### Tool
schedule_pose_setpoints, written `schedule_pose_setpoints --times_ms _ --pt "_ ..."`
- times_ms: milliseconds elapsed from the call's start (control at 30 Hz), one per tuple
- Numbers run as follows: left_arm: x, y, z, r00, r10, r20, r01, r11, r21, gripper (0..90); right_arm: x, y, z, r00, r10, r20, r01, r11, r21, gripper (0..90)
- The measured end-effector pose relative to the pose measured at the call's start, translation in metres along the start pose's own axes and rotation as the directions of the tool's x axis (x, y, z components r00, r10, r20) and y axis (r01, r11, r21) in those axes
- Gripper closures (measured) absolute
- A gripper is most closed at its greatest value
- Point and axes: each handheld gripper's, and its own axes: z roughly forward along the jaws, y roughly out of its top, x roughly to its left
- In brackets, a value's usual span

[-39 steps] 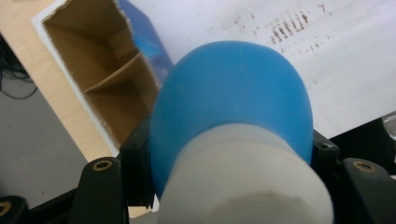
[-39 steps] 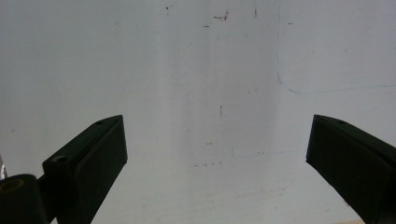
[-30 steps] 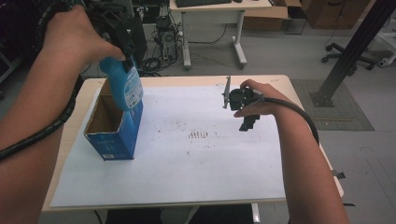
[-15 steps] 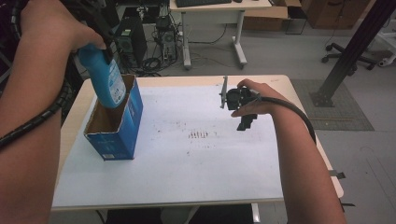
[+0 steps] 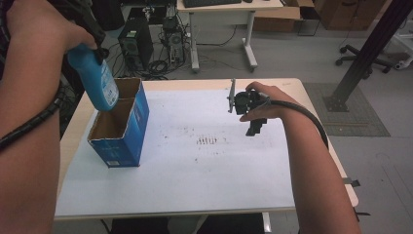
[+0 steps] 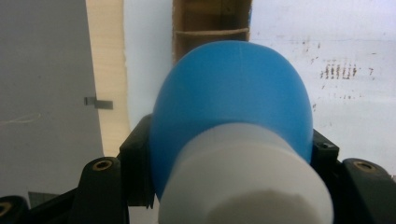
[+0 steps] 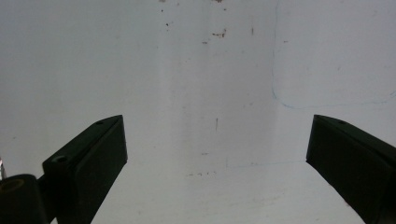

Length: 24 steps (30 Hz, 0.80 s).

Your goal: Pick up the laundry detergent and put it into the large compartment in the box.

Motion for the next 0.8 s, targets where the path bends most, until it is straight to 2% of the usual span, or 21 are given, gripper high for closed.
schedule_pose_setpoints --times_ms 233,800 --pt "0.009 0.002 0.016 0.9998 -0.005 0.02 0.005 0.9999 0.017 37.7 0.0 0.001 0.0 1.0 -0.002 -0.001 0.002 1.0 0.002 5.0" --pt "0.013 0.005 0.056 0.9993 -0.006 0.036 0.005 0.999 0.045 37.7 0.001 0.003 -0.003 1.0 -0.006 0.004 0.006 1.0 0.003 5.0"
